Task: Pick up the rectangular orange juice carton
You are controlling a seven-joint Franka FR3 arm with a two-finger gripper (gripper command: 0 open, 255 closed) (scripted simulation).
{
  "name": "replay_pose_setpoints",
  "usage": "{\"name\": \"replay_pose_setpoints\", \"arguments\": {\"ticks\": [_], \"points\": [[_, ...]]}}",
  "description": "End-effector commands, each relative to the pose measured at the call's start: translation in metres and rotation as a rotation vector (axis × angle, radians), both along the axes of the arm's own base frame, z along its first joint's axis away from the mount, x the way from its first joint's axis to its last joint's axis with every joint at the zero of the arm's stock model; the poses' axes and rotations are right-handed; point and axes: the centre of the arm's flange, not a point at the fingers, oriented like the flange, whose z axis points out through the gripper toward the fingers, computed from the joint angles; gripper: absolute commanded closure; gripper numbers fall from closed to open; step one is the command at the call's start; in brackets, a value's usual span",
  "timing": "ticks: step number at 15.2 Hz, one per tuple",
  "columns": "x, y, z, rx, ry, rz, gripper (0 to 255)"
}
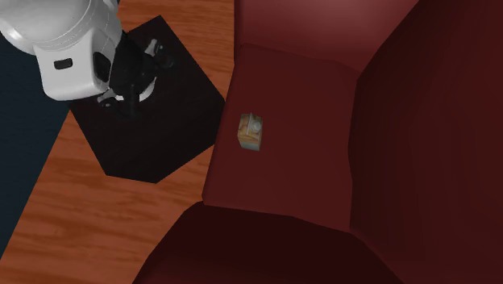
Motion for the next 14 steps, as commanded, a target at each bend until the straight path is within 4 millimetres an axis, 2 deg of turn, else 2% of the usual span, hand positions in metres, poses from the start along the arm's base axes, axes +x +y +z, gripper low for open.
{"name": "replay_pose_setpoints", "arguments": {"ticks": [1, 14], "points": [[0.012, 0.011, -0.018, 0.012, -0.03, 0.037, 0], [0.068, 0.101, -0.135, 0.086, -0.202, 0.277, 0]]}}
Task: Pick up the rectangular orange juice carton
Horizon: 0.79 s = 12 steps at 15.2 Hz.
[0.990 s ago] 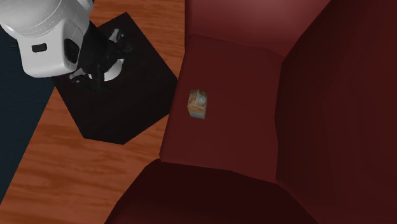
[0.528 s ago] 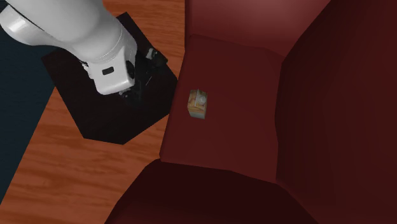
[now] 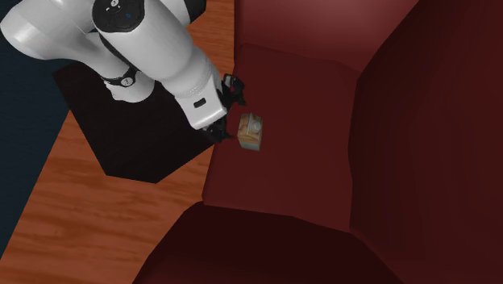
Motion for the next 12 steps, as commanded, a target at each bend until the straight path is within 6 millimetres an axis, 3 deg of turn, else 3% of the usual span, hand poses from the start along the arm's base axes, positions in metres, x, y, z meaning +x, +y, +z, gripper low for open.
{"name": "replay_pose_setpoints", "arguments": {"ticks": [1, 8, 10, 11, 12], "points": [[0.007, 0.01, -0.014, 0.007, -0.021, 0.023, 0], [0.007, 0.01, -0.054, 0.007, -0.021, 0.023, 0], [0.007, 0.01, -0.054, 0.007, -0.021, 0.023, 0], [0.006, 0.01, -0.054, 0.007, -0.021, 0.023, 255], [0.007, 0.01, -0.055, 0.007, -0.021, 0.023, 255]]}}
